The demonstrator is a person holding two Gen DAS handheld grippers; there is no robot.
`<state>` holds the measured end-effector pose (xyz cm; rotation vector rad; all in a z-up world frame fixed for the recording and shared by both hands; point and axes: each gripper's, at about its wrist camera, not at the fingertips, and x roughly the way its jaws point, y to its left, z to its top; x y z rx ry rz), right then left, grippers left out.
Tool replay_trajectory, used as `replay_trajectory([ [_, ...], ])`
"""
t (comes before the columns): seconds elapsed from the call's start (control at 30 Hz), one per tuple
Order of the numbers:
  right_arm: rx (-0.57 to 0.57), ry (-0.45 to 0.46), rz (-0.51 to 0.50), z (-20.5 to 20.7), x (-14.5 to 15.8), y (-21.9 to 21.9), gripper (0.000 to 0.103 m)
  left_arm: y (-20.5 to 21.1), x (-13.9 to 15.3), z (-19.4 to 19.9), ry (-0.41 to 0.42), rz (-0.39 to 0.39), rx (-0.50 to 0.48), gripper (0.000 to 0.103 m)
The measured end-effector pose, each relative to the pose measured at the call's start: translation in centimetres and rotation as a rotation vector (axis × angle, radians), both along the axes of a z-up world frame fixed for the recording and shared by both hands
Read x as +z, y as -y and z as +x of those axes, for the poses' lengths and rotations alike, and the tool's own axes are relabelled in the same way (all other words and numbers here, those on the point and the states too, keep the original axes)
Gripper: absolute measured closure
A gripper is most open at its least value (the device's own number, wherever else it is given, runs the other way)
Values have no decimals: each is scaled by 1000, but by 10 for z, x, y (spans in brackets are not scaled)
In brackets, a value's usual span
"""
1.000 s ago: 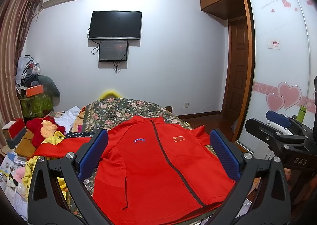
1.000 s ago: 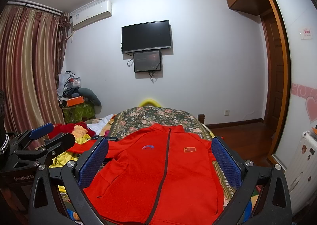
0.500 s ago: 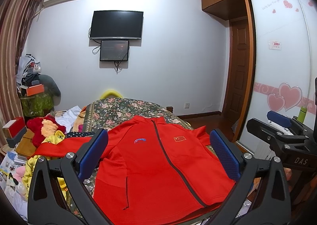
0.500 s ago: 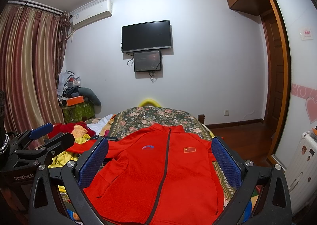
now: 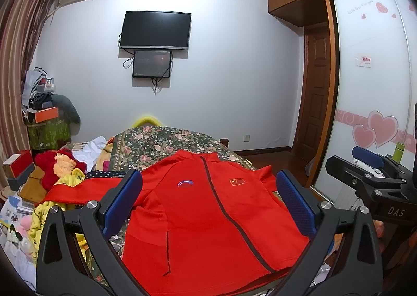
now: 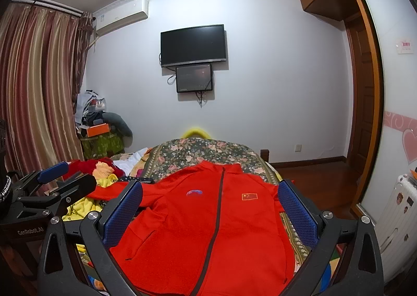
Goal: Fold large clothes
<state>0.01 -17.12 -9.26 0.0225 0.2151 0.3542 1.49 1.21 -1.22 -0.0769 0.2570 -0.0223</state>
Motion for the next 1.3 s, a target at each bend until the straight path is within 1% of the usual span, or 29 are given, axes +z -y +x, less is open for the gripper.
replay_trajectory([
  [0.1,-1,-5,-7,6,-2,-1,0,-2,-2,4,-7,-4,-1,0],
  [0.13,-2,-9,-11,4,3,-4,0,-3,-3,5,-9,-5,1,0],
  [0.33,-9,-37,-30,23,5,-16,0,-18,-10,21,-25,-18,14,0],
  [0.47,-16,-68,-40,51,1,-26,0,-41,-18,43,-55,-47,34,0],
  [0.63,-9,-131,-54,98,-11,-37,0,-85,-37,79,-94,-78,115,0],
  [0.73,-7,-165,-74,129,-18,-47,0,-120,-55,105,-145,-106,161,0],
  [0.9,9,-237,-101,185,-36,-65,0,-190,-95,141,-250,-175,249,0],
  [1.03,27,-334,-124,241,-61,-81,0,-250,-133,164,-341,-228,322,0],
  [1.1,38,-401,-138,270,-77,-89,0,-281,-154,172,-396,-273,349,0],
  [1.17,49,-450,-142,293,-93,-96,0,-315,-178,179,-442,-345,371,0],
  [1.3,49,-572,-141,341,-129,-106,0,-369,-217,182,-513,-468,418,0],
])
